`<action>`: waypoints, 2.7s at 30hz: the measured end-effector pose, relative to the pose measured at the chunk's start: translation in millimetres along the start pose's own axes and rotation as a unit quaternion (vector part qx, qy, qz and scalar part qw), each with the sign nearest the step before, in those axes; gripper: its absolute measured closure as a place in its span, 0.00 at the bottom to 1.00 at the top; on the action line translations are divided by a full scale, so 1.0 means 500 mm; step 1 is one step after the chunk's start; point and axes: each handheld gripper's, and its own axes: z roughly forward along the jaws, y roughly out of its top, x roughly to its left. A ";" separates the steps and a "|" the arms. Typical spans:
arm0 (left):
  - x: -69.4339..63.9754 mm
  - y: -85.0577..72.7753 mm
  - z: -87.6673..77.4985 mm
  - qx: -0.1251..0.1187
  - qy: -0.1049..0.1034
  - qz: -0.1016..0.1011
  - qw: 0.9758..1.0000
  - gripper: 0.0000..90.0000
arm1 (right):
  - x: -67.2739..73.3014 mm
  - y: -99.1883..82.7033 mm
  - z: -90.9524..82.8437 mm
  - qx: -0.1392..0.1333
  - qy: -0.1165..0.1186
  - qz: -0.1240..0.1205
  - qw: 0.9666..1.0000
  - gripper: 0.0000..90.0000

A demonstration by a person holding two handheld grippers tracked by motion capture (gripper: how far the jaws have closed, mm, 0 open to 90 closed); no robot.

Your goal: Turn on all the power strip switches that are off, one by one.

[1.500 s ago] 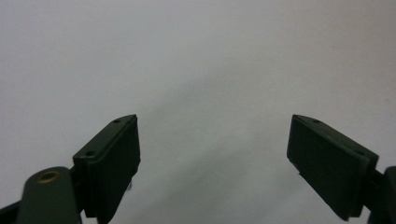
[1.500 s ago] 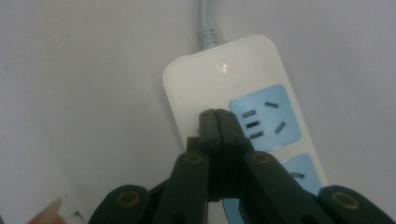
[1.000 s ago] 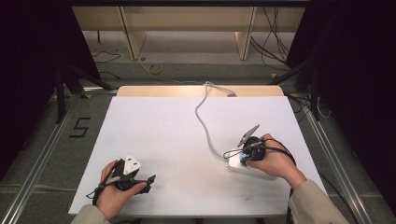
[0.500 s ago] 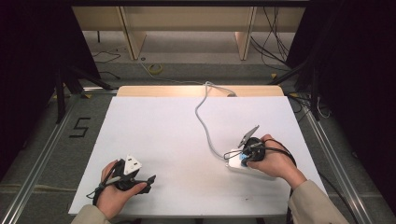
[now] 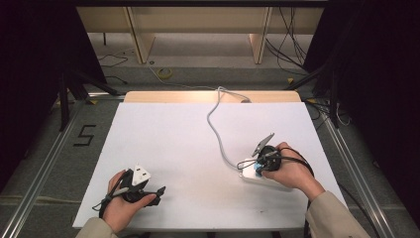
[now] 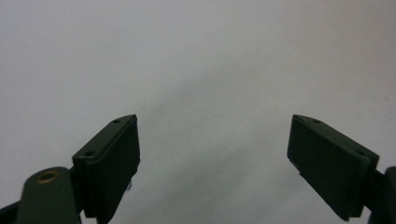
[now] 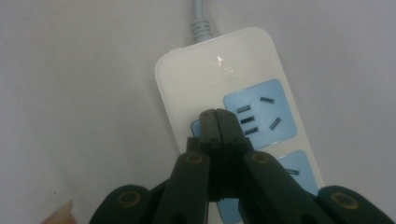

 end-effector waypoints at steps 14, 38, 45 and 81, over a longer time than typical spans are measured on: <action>0.001 -0.001 0.000 -0.001 0.000 -0.001 1.000 0.19 | 0.003 0.006 -0.003 -0.009 0.009 0.000 1.000 1.00; 0.000 -0.001 -0.001 -0.001 0.000 -0.001 1.000 0.19 | 0.000 0.005 0.002 -0.014 0.021 0.005 1.000 1.00; 0.001 -0.001 -0.001 -0.001 0.000 -0.001 1.000 0.19 | 0.000 0.003 0.005 -0.016 0.023 0.012 1.000 1.00; 0.001 -0.001 0.000 0.000 0.001 -0.002 1.000 0.19 | -0.021 -0.026 -0.035 0.006 0.004 0.025 1.000 1.00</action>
